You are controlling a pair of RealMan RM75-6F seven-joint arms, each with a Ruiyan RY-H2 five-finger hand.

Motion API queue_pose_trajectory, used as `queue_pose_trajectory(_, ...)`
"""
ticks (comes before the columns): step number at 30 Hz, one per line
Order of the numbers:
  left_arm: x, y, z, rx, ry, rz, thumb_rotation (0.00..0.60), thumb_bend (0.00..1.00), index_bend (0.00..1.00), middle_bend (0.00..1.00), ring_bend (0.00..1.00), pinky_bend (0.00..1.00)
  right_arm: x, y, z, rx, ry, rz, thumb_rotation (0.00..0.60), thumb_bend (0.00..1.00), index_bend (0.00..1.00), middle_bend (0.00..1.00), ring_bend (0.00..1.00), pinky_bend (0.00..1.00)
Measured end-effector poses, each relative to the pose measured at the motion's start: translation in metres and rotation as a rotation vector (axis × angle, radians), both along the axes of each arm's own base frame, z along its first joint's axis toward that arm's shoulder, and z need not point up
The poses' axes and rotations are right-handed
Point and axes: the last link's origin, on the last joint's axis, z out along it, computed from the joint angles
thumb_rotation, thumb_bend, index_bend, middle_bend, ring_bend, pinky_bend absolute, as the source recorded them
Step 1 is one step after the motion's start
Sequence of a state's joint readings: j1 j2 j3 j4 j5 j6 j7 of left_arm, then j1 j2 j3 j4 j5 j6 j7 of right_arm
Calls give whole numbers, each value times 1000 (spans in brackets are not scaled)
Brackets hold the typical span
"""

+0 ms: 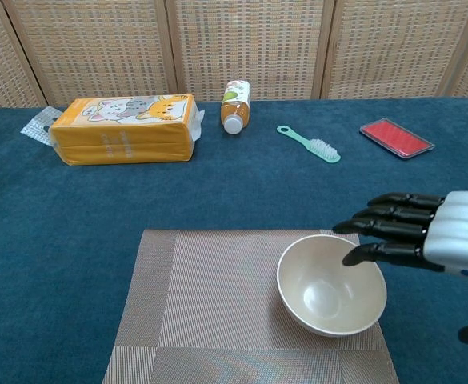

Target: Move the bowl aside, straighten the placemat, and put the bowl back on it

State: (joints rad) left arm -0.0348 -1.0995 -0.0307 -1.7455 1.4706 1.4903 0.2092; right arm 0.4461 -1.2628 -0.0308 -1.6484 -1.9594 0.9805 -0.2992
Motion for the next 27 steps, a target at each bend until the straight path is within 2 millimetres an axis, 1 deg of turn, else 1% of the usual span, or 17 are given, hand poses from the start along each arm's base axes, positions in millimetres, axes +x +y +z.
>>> queue_pose_trajectory(4,-1,1,-1,-1,-3,5,600,0,0,0,0,0,5,-2,-18,10,20,33,600,242,187,0,0,0)
queue_pose_trajectory(7,-1,1,1,7,-9,11,600,0,0,0,0,0,8,-7,-29,15,25,54,600,326,234,0,0,0)
queue_pose_trajectory(10,-1,1,1,8,-9,13,600,0,0,0,0,0,7,-14,-38,21,27,65,600,405,317,0,0,0)
queue_pose_trajectory(13,-2,1,0,4,-9,16,600,0,0,0,0,0,5,-20,-44,28,22,70,600,510,451,0,0,0)
queue_pose_trajectory(15,-3,2,0,1,-10,20,600,0,0,0,0,0,5,-23,-46,32,5,70,600,569,567,0,0,0)
queue_pose_trajectory(18,-3,3,-1,0,-6,23,600,0,0,0,0,0,5,-26,-47,31,-34,77,600,594,675,0,0,0)
queue_pose_trajectory(19,-3,3,-1,0,-5,22,600,0,0,0,0,0,5,-27,-46,30,-47,80,600,600,697,0,0,0)
queue_pose_trajectory(23,-4,4,-2,-3,-3,23,600,0,0,0,0,0,9,-30,-40,23,-132,89,600,607,723,0,0,0)
queue_pose_trajectory(27,-3,4,-2,-3,-3,24,600,0,0,0,0,0,13,-38,-27,-4,-235,91,600,617,739,0,0,0)
